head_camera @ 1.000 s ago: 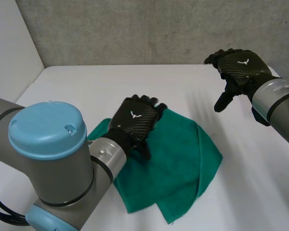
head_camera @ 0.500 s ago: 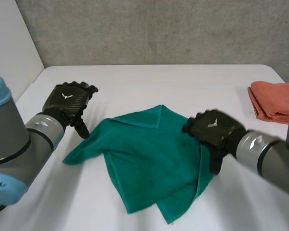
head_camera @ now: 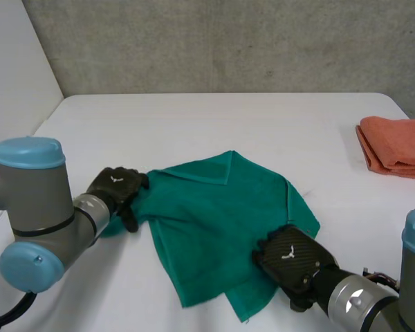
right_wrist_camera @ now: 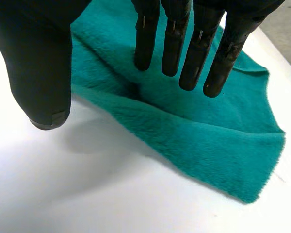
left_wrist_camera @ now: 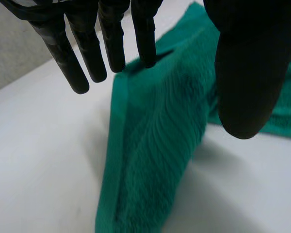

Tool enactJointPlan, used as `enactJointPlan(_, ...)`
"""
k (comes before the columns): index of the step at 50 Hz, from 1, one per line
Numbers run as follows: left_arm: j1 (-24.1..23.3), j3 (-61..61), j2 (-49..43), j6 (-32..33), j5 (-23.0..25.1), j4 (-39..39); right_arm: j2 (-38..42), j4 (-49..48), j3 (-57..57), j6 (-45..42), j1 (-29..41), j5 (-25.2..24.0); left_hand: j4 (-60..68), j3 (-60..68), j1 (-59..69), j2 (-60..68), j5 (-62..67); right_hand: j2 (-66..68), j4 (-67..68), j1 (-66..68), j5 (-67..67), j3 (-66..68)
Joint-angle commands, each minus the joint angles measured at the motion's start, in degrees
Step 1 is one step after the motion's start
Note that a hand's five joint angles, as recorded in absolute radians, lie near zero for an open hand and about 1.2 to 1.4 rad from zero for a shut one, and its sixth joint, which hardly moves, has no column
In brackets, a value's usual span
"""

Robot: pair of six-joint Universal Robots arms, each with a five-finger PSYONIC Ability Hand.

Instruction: Fold the laundry.

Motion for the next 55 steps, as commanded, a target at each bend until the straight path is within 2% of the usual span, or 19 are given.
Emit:
enactJointPlan(1,-0.3,0.5,-2.8,5.2,-0.2,0.2,0.2,-0.2,1.4,-1.3,-0.2,-2.9,5.3,5.4,5.4,5.4,5.1,4.8,4.8,9.0,5.9,4.7)
enactJointPlan(4,-0.4,1.1,-4.0,6.0,-0.6,0.4,0.5,-0.3,1.4,-1.4,-0.3,-4.1,8.3,8.4,8.4,8.4,8.1,5.1,5.1,9.3,6.3,5.0)
enactJointPlan(8,-0.5,2.6,-5.2,6.0,-2.9,0.4,1.1,-1.6,1.3,-1.8,-0.3,-4.8,19.0,19.1,19.2,19.1,18.9,6.8,6.8,11.0,7.9,6.7)
enactJointPlan(10,-0.5,3.1,-5.4,6.0,-4.4,0.5,2.2,-3.9,1.3,-2.5,-0.4,-4.4,30.6,30.7,30.7,30.7,30.5,10.5,10.5,14.7,11.6,10.4)
enactJointPlan(16,-1.2,3.5,-5.1,6.0,-5.7,0.7,6.4,-8.2,0.9,-3.6,-1.0,-4.0,50.5,50.6,50.6,50.6,50.3,19.7,19.7,23.9,20.9,19.6)
enactJointPlan(18,-1.7,3.5,-4.7,6.0,-5.8,0.7,7.3,-8.5,0.6,-3.9,-1.1,-3.8,56.3,56.4,56.5,56.4,56.2,26.8,26.8,31.0,27.9,26.7)
enactJointPlan(20,-2.0,3.5,-4.6,6.0,-5.9,0.7,7.5,-8.6,0.4,-4.2,-1.1,-3.8,56.4,56.5,56.5,56.5,56.2,37.2,37.2,41.4,38.3,37.1)
enactJointPlan(21,-2.5,3.5,-4.4,6.0,-6.1,0.7,7.5,-8.6,0.2,-4.6,-1.1,-4.0,56.4,56.5,56.5,56.5,56.2,46.9,46.9,51.1,48.1,46.8)
enactJointPlan(22,-2.6,3.5,-4.3,5.9,-6.1,0.6,7.5,-8.6,0.2,-4.9,-1.1,-4.1,56.4,56.5,56.5,56.5,56.2,49.7,49.7,53.9,50.8,49.6)
enactJointPlan(27,-2.6,3.3,-0.8,5.4,-6.3,0.2,7.4,-8.4,-1.0,-6.0,-2.6,-3.6,56.4,56.5,56.5,56.5,56.2,50.5,50.5,54.7,51.6,50.4)
enactJointPlan(31,-2.2,3.3,4.5,5.3,-6.5,-0.1,5.9,-8.0,-2.7,-5.4,-7.6,-3.8,56.4,56.5,56.5,56.5,56.2,50.5,50.5,54.7,51.6,50.4)
enactJointPlan(36,-1.8,3.5,14.0,4.7,-6.4,-0.9,-3.4,-6.8,-6.8,-3.0,-11.4,-3.6,56.4,56.5,56.5,56.5,56.2,50.5,50.5,54.7,51.6,50.4)
enactJointPlan(39,-1.6,4.1,20.3,2.9,-6.2,-1.2,-6.0,-6.0,-12.0,3.3,-14.6,-3.5,56.4,56.5,56.5,56.5,56.2,50.5,50.5,54.7,51.6,50.4)
enactJointPlan(40,-1.6,4.6,22.9,1.6,-6.1,-1.4,-6.1,-5.7,-15.5,7.9,-16.2,-3.5,56.4,56.5,56.5,56.5,56.2,50.5,50.5,54.7,51.6,50.4)
enactJointPlan(43,-1.6,5.1,25.6,0.0,-6.0,-1.7,-6.0,-4.5,-20.6,12.9,-17.9,-3.5,56.4,56.5,56.5,56.5,56.2,50.5,50.5,54.7,51.6,50.4)
enactJointPlan(46,-1.6,5.3,27.2,-0.8,-5.9,-2.2,-3.4,-2.4,-26.5,17.6,-19.1,-3.6,56.4,56.5,56.5,56.5,56.2,50.5,50.5,54.7,51.6,50.4)
enactJointPlan(50,-1.5,5.0,26.9,-1.1,-6.0,-2.9,6.7,-1.6,-36.2,18.7,-19.3,-1.2,56.4,56.5,56.5,56.5,56.2,50.5,50.5,54.7,51.6,50.4)
enactJointPlan(55,-2.5,3.9,25.1,-2.7,-6.1,-3.9,19.9,-0.2,-51.8,18.5,-18.9,11.6,56.4,56.5,56.5,56.5,56.2,50.5,50.5,54.7,51.6,50.4)
